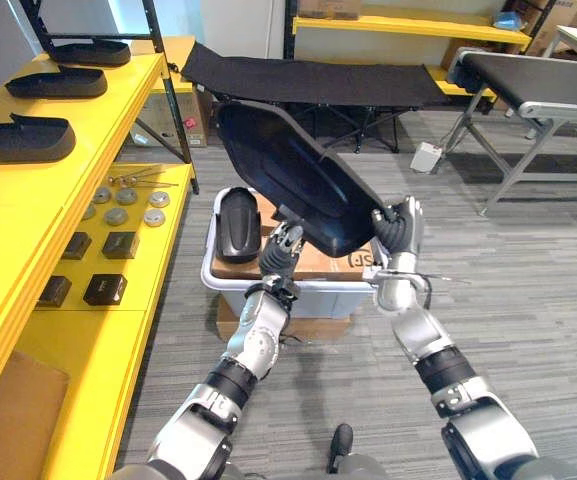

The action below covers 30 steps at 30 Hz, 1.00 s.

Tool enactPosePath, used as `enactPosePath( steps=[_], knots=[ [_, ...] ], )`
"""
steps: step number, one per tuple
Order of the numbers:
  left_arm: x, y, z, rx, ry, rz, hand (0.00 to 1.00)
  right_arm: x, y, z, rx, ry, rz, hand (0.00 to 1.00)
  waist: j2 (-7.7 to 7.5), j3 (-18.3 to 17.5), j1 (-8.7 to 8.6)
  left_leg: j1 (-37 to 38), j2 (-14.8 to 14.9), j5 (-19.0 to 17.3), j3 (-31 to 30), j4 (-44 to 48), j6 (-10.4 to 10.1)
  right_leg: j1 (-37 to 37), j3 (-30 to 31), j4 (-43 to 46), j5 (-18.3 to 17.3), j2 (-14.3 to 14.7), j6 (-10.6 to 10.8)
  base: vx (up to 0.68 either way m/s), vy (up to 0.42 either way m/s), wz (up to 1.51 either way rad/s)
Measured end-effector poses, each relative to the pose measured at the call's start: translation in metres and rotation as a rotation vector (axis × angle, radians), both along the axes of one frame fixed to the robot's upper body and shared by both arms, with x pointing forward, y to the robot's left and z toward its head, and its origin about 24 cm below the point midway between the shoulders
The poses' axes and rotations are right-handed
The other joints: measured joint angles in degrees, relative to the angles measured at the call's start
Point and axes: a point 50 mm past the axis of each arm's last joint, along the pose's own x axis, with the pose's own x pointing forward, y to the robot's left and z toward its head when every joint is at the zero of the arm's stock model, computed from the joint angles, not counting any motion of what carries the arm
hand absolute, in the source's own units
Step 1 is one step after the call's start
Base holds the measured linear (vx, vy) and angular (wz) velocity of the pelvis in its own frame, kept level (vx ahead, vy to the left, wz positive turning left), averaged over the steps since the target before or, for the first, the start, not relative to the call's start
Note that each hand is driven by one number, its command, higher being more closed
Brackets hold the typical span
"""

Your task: Walk over and take plastic housings, then place them on the shelf

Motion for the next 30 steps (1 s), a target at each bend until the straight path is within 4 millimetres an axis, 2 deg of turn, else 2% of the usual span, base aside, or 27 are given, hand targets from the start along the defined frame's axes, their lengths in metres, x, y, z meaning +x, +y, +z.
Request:
enactPosePath(
  steps=[5, 10, 16, 19, 23, 27, 30],
  knots=[
    [-0.001, -0.001, 0.001, -0.001, -0.008, -0.009, 0.0, 0.004, -0.005, 0.0, -0.016, 0.017, -0.016, 1.0, 0.84, -0.24, -0.02, -0.84, -0.2, -1.12, -0.14, 1.79, 0.37, -0.01, -0.03, 0.01, 0.2, -0.46, 0.33, 0.0, 0.027, 0.0],
    [-0.001, -0.001, -0.002, -0.035, 0.004, -0.026, 0.0, 0.008, -0.007, 0.0, -0.024, 0.034, -0.033, 1.0, 0.86, -0.24, 0.0, -1.19, -0.19, -1.82, -0.21, 2.84, 0.52, 0.1, 0.06, 0.01, 0.25, -0.58, 0.44, 0.0, 0.0, 0.0],
    [-0.009, -0.002, -0.008, -0.13, -0.002, -0.088, 0.0, 0.015, -0.026, -0.007, -0.032, 0.11, -0.128, 1.0, 0.98, -0.22, 0.04, -1.75, -0.36, -2.4, -0.78, 3.96, 0.72, 0.41, -0.45, 0.01, 0.21, -0.89, 0.64, -0.01, 0.007, 0.03],
    [-0.011, -0.006, -0.006, -0.132, -0.019, -0.114, 0.0, 0.016, -0.034, -0.009, -0.036, 0.127, -0.159, 1.0, 1.2, -0.19, 0.05, -1.76, -0.38, -2.9, -1.1, 4.68, 0.85, 0.91, -0.73, 0.01, 0.15, -1.02, 0.75, -0.01, 0.015, 0.05],
    [-0.013, -0.012, 0.007, -0.147, -0.091, -0.163, 0.0, 0.019, -0.043, -0.013, -0.056, 0.16, -0.192, 1.0, 1.44, -0.26, 0.16, -1.76, -0.66, -3.06, -1.18, 4.81, 1.0, 1.03, -0.83, 0.01, 0.09, -1.32, 0.73, 0.0, 0.0, 0.0],
    [-0.013, -0.012, 0.006, -0.141, -0.087, -0.169, 0.0, 0.021, -0.049, -0.017, -0.073, 0.203, -0.223, 1.0, 1.84, -0.12, 0.23, -1.9, -0.66, -3.07, -1.36, 4.81, 0.99, 1.0, -1.03, 0.01, -0.33, -1.32, 0.36, 0.0, 0.0, 0.0],
    [-0.014, -0.013, 0.006, -0.137, -0.085, -0.174, 0.0, 0.024, -0.05, -0.01, -0.079, 0.184, -0.226, 1.0, 2.32, 0.17, 0.21, -1.98, -0.66, -3.24, -1.44, 4.92, 1.0, 1.0, -1.09, 0.01, -0.35, -1.32, 0.35, 0.0, 0.0, 0.0]
  ],
)
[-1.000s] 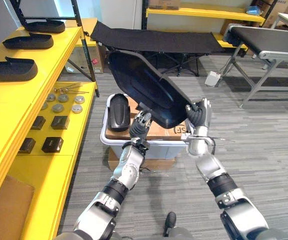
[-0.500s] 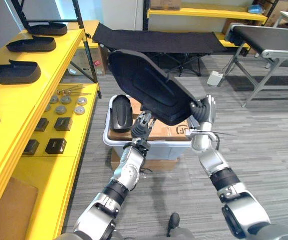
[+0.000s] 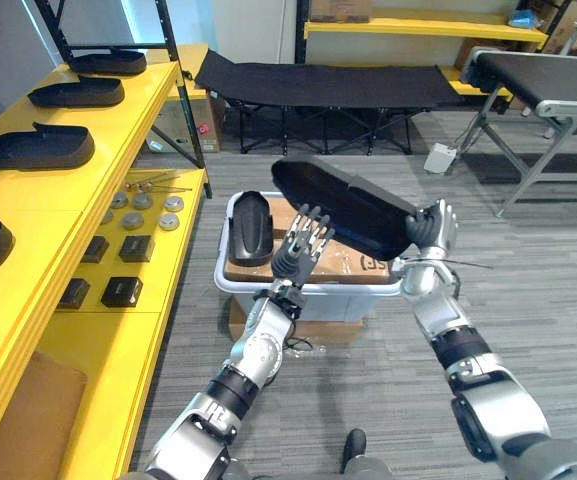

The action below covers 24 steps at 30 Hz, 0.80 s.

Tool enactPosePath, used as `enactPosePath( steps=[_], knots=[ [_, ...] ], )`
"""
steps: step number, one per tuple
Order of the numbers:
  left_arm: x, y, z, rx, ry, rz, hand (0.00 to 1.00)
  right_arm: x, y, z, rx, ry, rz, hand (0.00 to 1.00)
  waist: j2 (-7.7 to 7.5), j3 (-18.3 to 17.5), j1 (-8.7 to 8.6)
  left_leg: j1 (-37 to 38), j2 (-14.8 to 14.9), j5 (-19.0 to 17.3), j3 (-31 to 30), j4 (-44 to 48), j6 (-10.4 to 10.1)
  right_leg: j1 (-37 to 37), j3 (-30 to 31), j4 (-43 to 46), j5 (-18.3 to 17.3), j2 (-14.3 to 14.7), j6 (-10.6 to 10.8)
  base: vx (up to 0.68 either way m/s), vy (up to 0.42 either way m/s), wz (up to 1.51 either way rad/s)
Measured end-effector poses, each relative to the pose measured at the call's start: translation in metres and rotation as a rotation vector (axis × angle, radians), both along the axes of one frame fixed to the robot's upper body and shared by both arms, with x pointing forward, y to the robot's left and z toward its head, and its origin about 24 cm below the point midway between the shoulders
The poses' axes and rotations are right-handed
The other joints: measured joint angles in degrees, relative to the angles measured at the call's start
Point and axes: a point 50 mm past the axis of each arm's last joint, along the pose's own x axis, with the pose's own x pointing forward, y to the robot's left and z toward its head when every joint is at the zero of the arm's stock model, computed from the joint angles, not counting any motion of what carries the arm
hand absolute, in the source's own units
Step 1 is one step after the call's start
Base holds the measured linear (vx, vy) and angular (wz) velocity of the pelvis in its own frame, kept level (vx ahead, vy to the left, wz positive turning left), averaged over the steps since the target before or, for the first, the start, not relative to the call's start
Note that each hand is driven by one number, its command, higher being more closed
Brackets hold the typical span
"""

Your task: Walk over and take plastic housings, then place them on the shelf

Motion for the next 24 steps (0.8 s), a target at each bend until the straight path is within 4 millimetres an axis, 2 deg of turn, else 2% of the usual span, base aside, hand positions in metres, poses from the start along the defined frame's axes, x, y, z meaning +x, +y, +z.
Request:
enactPosePath(
  steps=[6, 16, 21, 24],
  knots=[
    [-0.001, 0.0, -0.002, 0.004, 0.009, -0.003, 0.0, 0.006, -0.002, 0.015, -0.002, -0.042, -0.004, 1.0, 0.54, 0.28, 0.07, -0.73, 0.11, -0.63, -0.41, 1.09, 0.12, -0.06, -0.18, 0.01, 0.32, 0.06, 0.44, 0.0, 0.001, 0.01],
    [-0.003, 0.002, -0.008, 0.025, 0.034, 0.001, 0.0, 0.006, -0.002, 0.016, 0.0, -0.039, -0.004, 1.0, 0.54, 0.29, 0.11, -0.76, 0.09, -1.22, -0.41, 1.81, 0.35, 0.13, -0.05, 0.01, 0.35, -0.03, 0.47, 0.0, 0.002, 0.0],
    [-0.004, 0.003, -0.014, 0.082, 0.074, 0.015, 0.0, 0.007, -0.002, 0.017, 0.0, -0.039, -0.002, 1.0, 0.54, 0.29, 0.1, -0.74, 0.1, -1.22, -0.4, 1.81, 0.35, 0.12, -0.04, 0.0, 0.34, -0.02, 0.45, 0.0, 0.0, 0.0],
    [-0.004, 0.002, -0.023, 0.189, 0.145, 0.03, 0.0, 0.008, -0.001, 0.021, 0.0, -0.051, 0.004, 1.0, 0.56, 0.3, 0.12, -0.74, 0.1, -1.26, -0.4, 1.81, 0.31, 0.09, -0.03, 0.0, 0.22, -0.02, 0.28, 0.0, 0.0, 0.0]
  ],
)
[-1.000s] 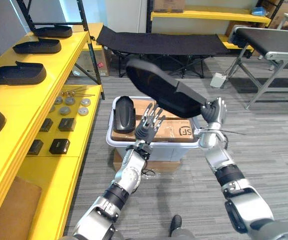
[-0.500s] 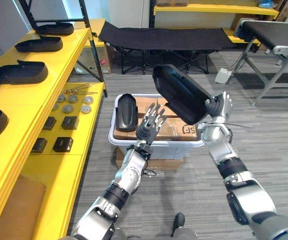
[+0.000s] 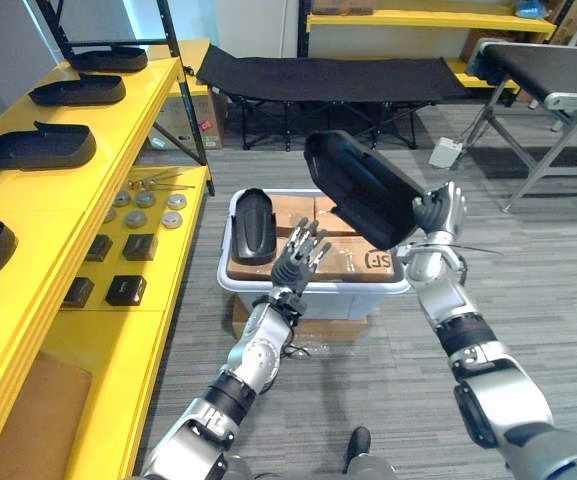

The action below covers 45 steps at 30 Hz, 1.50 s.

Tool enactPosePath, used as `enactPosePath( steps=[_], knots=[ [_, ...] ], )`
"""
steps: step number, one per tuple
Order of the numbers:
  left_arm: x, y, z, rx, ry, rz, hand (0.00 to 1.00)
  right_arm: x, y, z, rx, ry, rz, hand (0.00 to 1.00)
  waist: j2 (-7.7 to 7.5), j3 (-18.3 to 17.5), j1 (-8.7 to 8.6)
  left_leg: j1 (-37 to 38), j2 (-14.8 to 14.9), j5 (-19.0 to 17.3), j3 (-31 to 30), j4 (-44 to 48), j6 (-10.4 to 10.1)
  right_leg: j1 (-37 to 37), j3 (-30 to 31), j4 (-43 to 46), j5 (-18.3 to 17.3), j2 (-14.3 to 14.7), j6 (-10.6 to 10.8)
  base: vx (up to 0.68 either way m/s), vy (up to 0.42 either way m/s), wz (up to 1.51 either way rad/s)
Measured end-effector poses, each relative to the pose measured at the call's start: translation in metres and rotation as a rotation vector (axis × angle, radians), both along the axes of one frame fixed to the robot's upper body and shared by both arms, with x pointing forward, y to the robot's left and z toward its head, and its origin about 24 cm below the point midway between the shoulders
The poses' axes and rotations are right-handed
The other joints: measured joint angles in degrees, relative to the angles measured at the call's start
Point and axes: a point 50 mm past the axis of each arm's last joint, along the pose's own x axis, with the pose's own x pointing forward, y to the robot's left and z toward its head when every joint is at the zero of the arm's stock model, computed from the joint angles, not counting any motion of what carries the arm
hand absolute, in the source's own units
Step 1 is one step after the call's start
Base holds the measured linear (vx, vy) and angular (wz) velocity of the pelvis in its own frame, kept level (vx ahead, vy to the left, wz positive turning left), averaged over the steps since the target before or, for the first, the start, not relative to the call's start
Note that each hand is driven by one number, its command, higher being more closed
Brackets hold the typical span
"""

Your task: Walk over and take plastic housings, then place them on the shelf

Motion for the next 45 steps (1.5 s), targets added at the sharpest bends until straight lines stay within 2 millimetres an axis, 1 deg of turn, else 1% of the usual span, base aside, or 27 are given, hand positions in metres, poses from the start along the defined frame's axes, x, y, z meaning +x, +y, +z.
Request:
enactPosePath(
  steps=[3, 4, 7, 8, 10, 12, 14, 17, 18, 20, 22, 25, 28, 29, 31, 34, 39, 40, 45],
  knots=[
    [-0.001, 0.002, -0.016, 0.085, 0.084, 0.011, 0.0, 0.001, 0.001, 0.004, 0.0, -0.016, 0.006, 1.0, 0.01, 0.0, -0.02, -0.01, 0.03, -0.05, 0.02, -0.01, -0.04, -0.06, 0.02, 0.0, -0.21, 0.02, -0.29, 0.0, 0.0, 0.0],
    [-0.002, 0.004, -0.027, 0.148, 0.129, 0.015, 0.0, 0.002, 0.002, 0.006, 0.001, -0.026, 0.013, 1.0, 0.01, 0.01, -0.01, -0.01, 0.05, -0.11, 0.05, -0.02, -0.05, -0.1, 0.06, 0.0, -0.23, 0.05, -0.32, 0.0, 0.0, 0.0],
    [-0.005, 0.007, -0.042, 0.246, 0.193, 0.028, 0.0, 0.001, 0.005, 0.012, 0.004, -0.063, 0.039, 1.0, -0.01, 0.02, -0.07, -0.01, 0.1, -0.27, 0.2, 0.0, -0.07, -0.22, 0.22, 0.0, -0.22, 0.11, -0.31, 0.0, 0.0, 0.0],
    [-0.005, 0.008, -0.044, 0.264, 0.199, 0.031, 0.0, 0.001, 0.006, 0.014, 0.005, -0.074, 0.045, 1.0, -0.02, 0.04, -0.09, -0.01, 0.11, -0.29, 0.24, 0.0, -0.07, -0.25, 0.25, 0.0, -0.21, 0.12, -0.29, 0.0, 0.0, 0.0],
    [-0.004, 0.011, -0.047, 0.318, 0.217, 0.063, 0.0, -0.001, 0.013, 0.028, 0.011, -0.143, 0.081, 1.0, -0.05, 0.34, -0.23, 0.02, 0.13, -0.39, 0.43, -0.02, -0.11, -0.4, 0.48, 0.0, -0.03, 0.17, -0.04, 0.0, 0.002, -0.04],
    [-0.004, 0.013, -0.05, 0.331, 0.236, 0.08, 0.0, -0.003, 0.017, 0.033, 0.015, -0.175, 0.104, 1.0, -0.06, 0.35, -0.28, 0.11, 0.15, -0.45, 0.49, -0.04, -0.14, -0.41, 0.62, 0.0, -0.03, 0.21, -0.04, 0.0, 0.0, -0.04],
    [-0.003, 0.016, -0.051, 0.343, 0.258, 0.112, 0.0, -0.008, 0.025, 0.041, 0.031, -0.238, 0.154, 1.0, -0.18, 0.42, -0.35, 0.27, 0.14, -0.54, 0.66, -0.07, -0.21, -0.6, 1.36, 0.0, 0.03, 0.26, 0.02, 0.0, 0.006, -0.09],
    [0.004, 0.017, -0.048, 0.365, 0.257, 0.129, 0.0, -0.014, 0.036, 0.042, 0.061, -0.28, 0.205, 1.0, -0.69, 0.71, -0.37, 0.81, 0.15, -0.55, 1.16, -0.29, -0.22, -0.55, 1.82, 0.0, 0.07, 0.29, 0.06, -0.02, 0.006, -0.11],
    [0.007, 0.018, -0.045, 0.363, 0.249, 0.142, 0.0, -0.017, 0.043, 0.038, 0.07, -0.277, 0.235, 1.0, -0.8, 0.77, -0.41, 1.15, 0.14, -0.66, 1.59, -0.36, -0.19, -0.53, 2.22, 0.0, 0.07, 0.29, 0.06, -0.04, 0.004, -0.11],
    [0.01, 0.016, -0.042, 0.363, 0.239, 0.144, 0.0, -0.02, 0.046, 0.035, 0.074, -0.275, 0.259, 1.0, -0.84, 0.79, -0.39, 1.15, 0.1, -0.69, 1.69, -0.36, -0.16, -0.59, 2.45, 0.0, 0.06, 0.25, 0.05, -0.04, 0.007, -0.07],
    [0.015, 0.015, -0.034, 0.343, 0.199, 0.165, 0.0, -0.023, 0.053, 0.026, 0.082, -0.244, 0.293, 1.0, -1.26, 1.03, -0.55, 1.17, 0.1, -0.69, 2.07, -0.39, -0.16, -0.9, 3.04, 0.0, -0.14, 0.28, -0.25, -0.04, 0.001, -0.08],
    [0.019, 0.009, -0.025, 0.273, 0.182, 0.18, 0.0, -0.025, 0.059, 0.02, 0.089, -0.22, 0.317, 1.0, -1.46, 1.14, -0.86, 1.16, 0.08, -0.68, 2.15, -0.48, -0.16, -1.01, 3.13, 0.0, -0.13, 0.28, -0.25, -0.01, -0.002, -0.02],
    [0.025, 0.004, -0.01, 0.169, 0.143, 0.208, 0.0, -0.026, 0.069, 0.015, 0.105, -0.199, 0.351, 1.0, -1.47, 1.15, -1.84, 1.29, 0.02, -0.67, 2.25, -0.87, -0.16, -1.08, 3.17, 0.0, 0.13, 0.28, 0.14, 0.0, 0.0, 0.0],
    [0.027, 0.003, -0.006, 0.147, 0.134, 0.215, 0.0, -0.027, 0.07, 0.014, 0.109, -0.197, 0.356, 1.0, -1.48, 1.15, -1.86, 1.4, 0.01, -0.67, 2.4, -0.98, -0.16, -1.11, 3.25, 0.0, 0.13, 0.28, 0.14, 0.0, 0.002, -0.04],
    [0.033, 0.001, 0.009, 0.077, 0.086, 0.24, 0.0, -0.032, 0.073, 0.011, 0.123, -0.203, 0.37, 1.0, -1.49, 1.16, -1.85, 1.76, -0.07, -0.66, 2.69, -1.36, -0.16, -1.1, 3.4, 0.0, 0.14, 0.27, 0.15, 0.0, 0.009, -0.06],
    [0.036, 0.0, 0.019, 0.013, 0.053, 0.258, 0.0, -0.034, 0.08, 0.011, 0.127, -0.217, 0.407, 1.0, -1.49, 1.16, -2.0, 2.35, -0.34, -0.64, 3.19, -1.96, -0.13, -1.1, 3.77, 0.01, 0.14, 0.13, 0.15, 0.0, 0.016, -0.07],
    [0.036, -0.004, 0.021, -0.028, 0.057, 0.247, 0.0, -0.036, 0.089, 0.011, 0.148, -0.228, 0.438, 1.0, -1.49, 1.16, -2.02, 2.35, -0.53, -0.65, 3.13, -2.13, -0.12, -1.1, 3.73, 0.01, 0.14, -0.03, 0.15, 0.0, 0.0, 0.0],
    [0.036, -0.004, 0.021, -0.026, 0.059, 0.245, 0.0, -0.038, 0.095, 0.01, 0.15, -0.234, 0.465, 1.0, -1.49, 1.17, -2.07, 2.36, -0.6, -0.65, 3.12, -2.14, -0.12, -1.1, 3.72, 0.0, 0.14, -0.1, 0.15, 0.0, 0.0, 0.0],
    [0.035, -0.005, 0.02, -0.015, 0.073, 0.247, 0.0, -0.042, 0.11, 0.01, 0.165, -0.241, 0.516, 1.0, -1.51, 1.18, -2.08, 2.32, -0.61, -0.64, 3.05, -2.13, -0.12, -1.09, 3.67, 0.0, 0.13, -0.13, 0.15, -0.04, -0.004, 0.0]
  ],
)
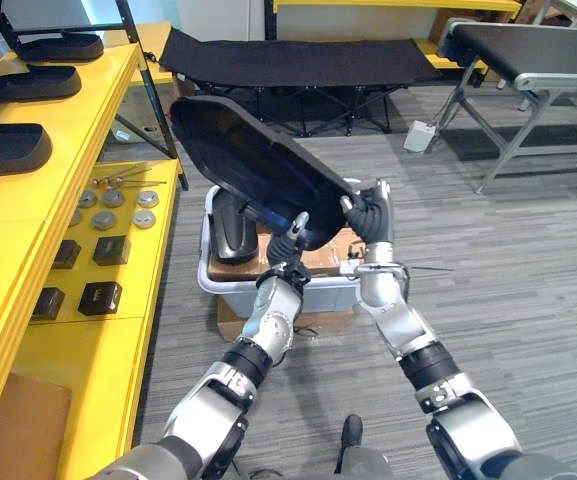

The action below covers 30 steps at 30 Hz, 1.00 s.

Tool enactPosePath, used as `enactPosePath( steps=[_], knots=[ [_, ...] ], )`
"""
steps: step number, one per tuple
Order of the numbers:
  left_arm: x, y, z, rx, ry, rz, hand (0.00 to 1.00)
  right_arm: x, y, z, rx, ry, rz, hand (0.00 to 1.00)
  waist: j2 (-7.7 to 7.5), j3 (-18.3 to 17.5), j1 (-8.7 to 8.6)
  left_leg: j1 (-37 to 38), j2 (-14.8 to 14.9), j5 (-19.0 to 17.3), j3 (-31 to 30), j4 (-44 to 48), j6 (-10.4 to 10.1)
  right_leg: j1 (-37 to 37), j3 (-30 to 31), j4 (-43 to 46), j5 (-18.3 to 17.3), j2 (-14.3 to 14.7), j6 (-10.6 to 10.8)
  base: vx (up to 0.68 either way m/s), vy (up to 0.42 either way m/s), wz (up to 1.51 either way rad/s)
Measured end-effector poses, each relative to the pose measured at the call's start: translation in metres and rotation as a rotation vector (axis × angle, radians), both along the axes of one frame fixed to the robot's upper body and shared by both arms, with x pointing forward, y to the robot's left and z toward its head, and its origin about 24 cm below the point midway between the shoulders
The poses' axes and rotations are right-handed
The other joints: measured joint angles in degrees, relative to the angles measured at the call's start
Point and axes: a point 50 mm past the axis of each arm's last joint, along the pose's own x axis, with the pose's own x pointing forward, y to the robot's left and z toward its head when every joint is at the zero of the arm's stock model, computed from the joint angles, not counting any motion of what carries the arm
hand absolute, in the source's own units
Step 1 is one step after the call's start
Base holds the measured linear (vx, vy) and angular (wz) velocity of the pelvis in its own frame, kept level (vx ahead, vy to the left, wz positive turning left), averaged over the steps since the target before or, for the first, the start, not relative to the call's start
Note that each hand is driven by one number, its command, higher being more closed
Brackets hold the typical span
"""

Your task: Walk over and take plastic housings, then place them on the shelf

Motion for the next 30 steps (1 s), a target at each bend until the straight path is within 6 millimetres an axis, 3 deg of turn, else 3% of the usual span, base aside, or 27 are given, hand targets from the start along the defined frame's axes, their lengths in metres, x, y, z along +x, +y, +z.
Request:
enactPosePath(
  steps=[11, 20, 21, 30],
  knots=[
    [-0.001, 0.006, 0.0, 0.004, 0.05, 0.141, 0.0, -0.01, 0.017, -0.004, 0.035, 0.011, 0.068, 1.0, -0.94, 0.51, -0.84, -0.05, -0.03, 0.06, -0.1, -0.1, 0.06, 0.0, -0.14, 0.0, 0.0, -0.04, 0.0, -0.02, -0.003, 0.0],
    [0.003, 0.029, 0.013, -0.234, 0.025, 0.336, 0.0, -0.024, 0.028, -0.011, 0.071, 0.028, 0.114, 1.0, -1.56, 0.82, -1.09, -0.17, 0.0, 0.06, -0.25, -0.1, 0.06, 0.0, -0.27, -0.01, 0.0, -0.03, 0.0, 0.0, 0.0, 0.0],
    [0.003, 0.031, 0.013, -0.247, 0.032, 0.352, 1.0, -0.025, 0.028, -0.013, 0.074, 0.036, 0.113, 1.0, -1.62, 0.85, -1.06, -0.21, 0.0, 0.06, -0.29, -0.08, 0.06, 0.0, -0.3, -0.01, 0.0, -0.04, 0.0, 0.0, 0.0, 0.0],
    [0.003, 0.032, 0.014, -0.381, 0.004, 0.361, 1.0, -0.033, 0.032, -0.015, 0.105, 0.033, 0.115, 1.0, -2.87, 1.42, -1.06, -0.41, -0.02, 0.06, -0.58, -0.04, 0.06, 0.0, -0.47, -0.01, 0.0, -0.06, 0.0, 0.0, 0.0, 0.0]
  ],
)
